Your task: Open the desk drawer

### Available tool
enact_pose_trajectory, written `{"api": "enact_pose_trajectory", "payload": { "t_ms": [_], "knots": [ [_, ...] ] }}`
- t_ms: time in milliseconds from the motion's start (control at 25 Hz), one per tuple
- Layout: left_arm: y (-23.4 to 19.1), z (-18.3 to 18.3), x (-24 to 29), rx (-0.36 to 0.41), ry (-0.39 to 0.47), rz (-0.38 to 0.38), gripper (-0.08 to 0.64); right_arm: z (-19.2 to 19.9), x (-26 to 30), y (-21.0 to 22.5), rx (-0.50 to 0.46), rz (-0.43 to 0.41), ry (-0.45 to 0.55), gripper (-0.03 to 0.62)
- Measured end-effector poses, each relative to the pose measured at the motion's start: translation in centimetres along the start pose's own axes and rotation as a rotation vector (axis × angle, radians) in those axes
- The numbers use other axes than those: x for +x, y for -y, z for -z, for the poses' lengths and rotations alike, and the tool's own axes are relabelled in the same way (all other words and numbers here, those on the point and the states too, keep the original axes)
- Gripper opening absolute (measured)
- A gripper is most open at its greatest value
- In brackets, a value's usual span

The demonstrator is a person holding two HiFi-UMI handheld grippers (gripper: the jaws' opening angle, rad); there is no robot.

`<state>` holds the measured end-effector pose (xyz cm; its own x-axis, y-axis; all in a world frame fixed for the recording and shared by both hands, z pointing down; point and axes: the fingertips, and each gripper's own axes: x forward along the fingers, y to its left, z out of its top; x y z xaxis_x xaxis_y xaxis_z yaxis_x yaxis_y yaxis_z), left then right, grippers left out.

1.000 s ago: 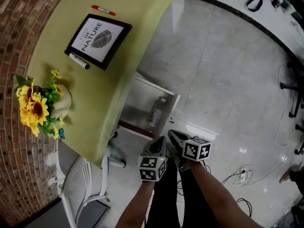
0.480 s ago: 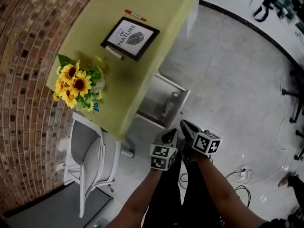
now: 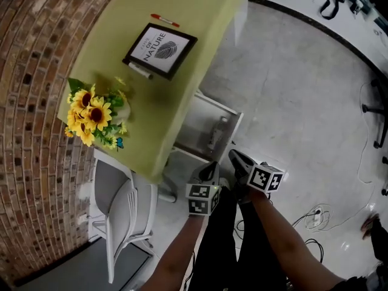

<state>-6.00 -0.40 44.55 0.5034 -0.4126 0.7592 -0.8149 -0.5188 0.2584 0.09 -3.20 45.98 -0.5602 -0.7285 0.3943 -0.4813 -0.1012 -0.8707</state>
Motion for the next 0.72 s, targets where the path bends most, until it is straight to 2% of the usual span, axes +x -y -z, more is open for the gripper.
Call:
{"api": "enact_pose_trajectory", "payload": {
  "t_ms": [320,520,720],
  "knots": [
    [-6.7,0.9,1.1,-0.028,0.004,-0.12,0.009,-1.0,8.8,-2.3,0.01,-0.169,-0.046,0.017],
    [-10.9,0.5,2.9,-0.051,0.032,-0.172,0.009,-1.2,14.8,-4.0,0.012,-0.263,-0.096,0.097],
    [-13.4,0.0,4.6,-0.049,0.059,-0.187,0.009,-1.3,19.0,-5.8,0.021,-0.354,-0.124,0.1]
  ]
}}
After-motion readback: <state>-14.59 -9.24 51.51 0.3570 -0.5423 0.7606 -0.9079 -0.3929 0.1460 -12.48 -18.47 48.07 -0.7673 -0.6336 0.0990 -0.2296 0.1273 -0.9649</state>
